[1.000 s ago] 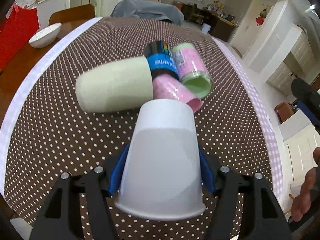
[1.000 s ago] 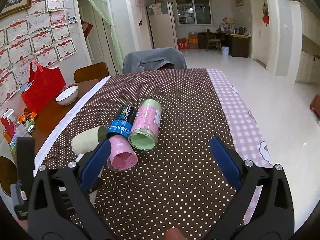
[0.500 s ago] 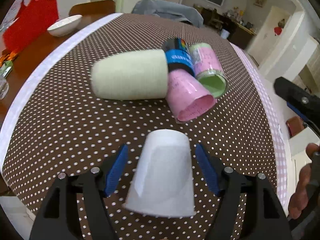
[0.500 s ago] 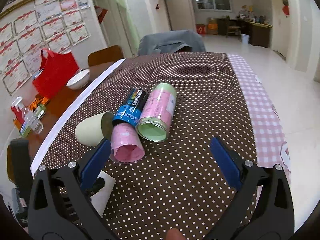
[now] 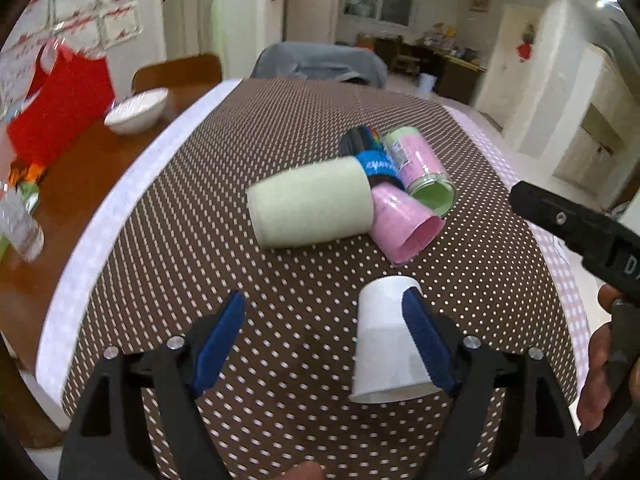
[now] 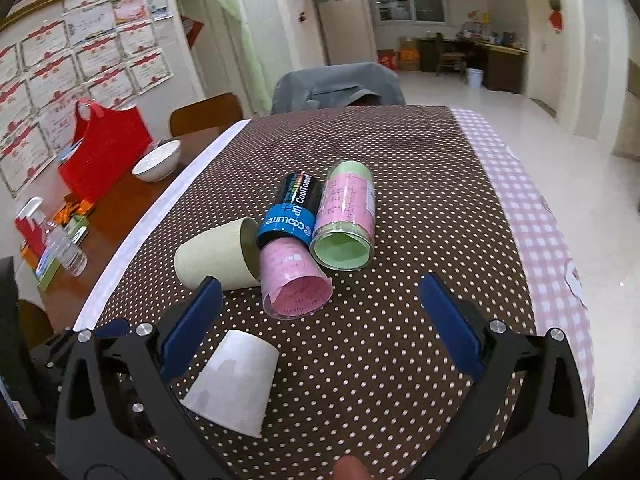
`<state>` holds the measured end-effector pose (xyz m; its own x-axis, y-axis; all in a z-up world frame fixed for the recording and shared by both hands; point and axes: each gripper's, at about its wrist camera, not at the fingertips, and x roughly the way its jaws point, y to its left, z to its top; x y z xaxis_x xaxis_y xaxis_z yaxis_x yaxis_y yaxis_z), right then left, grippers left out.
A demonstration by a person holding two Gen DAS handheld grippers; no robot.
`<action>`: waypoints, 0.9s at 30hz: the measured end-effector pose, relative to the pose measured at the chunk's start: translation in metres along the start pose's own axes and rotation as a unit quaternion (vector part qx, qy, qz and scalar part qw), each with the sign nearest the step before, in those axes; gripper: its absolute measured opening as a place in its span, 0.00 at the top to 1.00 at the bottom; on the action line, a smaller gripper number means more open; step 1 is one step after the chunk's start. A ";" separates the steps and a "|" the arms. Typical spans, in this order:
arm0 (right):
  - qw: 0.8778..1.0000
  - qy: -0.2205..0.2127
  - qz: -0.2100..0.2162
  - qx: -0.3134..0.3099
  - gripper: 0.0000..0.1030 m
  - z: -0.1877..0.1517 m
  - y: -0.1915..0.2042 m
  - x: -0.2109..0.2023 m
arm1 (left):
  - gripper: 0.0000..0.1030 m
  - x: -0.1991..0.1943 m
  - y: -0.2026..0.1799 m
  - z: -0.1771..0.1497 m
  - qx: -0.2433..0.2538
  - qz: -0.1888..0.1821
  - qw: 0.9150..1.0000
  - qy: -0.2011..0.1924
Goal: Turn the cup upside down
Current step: 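Open the left gripper and pull it back from the cup, then move the right gripper over the white cup and close on it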
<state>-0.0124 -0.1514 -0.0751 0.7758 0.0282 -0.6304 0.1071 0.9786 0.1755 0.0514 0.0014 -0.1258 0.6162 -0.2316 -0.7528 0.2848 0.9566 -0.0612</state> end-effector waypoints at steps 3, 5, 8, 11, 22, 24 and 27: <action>1.000 -0.001 -0.027 0.004 0.06 -0.004 0.008 -0.006 | 0.23 -0.005 0.001 0.001 0.021 -0.018 0.999 -0.016; 0.999 0.003 -0.038 0.006 0.06 -0.007 0.013 -0.009 | 0.23 -0.009 0.005 0.003 0.030 -0.023 0.999 -0.025; 0.999 0.001 -0.046 0.012 0.06 -0.007 0.015 -0.016 | 0.23 -0.018 0.012 0.008 0.031 -0.028 0.998 -0.039; 0.999 -0.003 -0.047 0.020 0.06 -0.007 0.013 -0.025 | 0.23 -0.025 0.011 0.014 0.032 -0.028 0.998 -0.054; 1.000 0.018 0.024 -0.005 0.06 -0.008 -0.010 -0.033 | 0.23 -0.069 -0.012 0.007 0.002 0.059 0.990 -0.132; 0.999 0.023 0.041 -0.010 0.06 -0.009 -0.012 -0.033 | 0.23 -0.077 -0.018 0.006 -0.008 0.077 0.988 -0.136; 0.997 0.036 0.062 -0.008 0.06 -0.011 -0.014 -0.031 | 0.23 -0.088 -0.021 0.005 -0.023 0.087 0.986 -0.138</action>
<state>-0.0445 -0.1636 -0.0667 0.7360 0.1638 -0.6568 0.0019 0.9698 0.2440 -0.0050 0.0007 -0.0555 0.8314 -0.0957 -0.5474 0.1266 0.9918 0.0188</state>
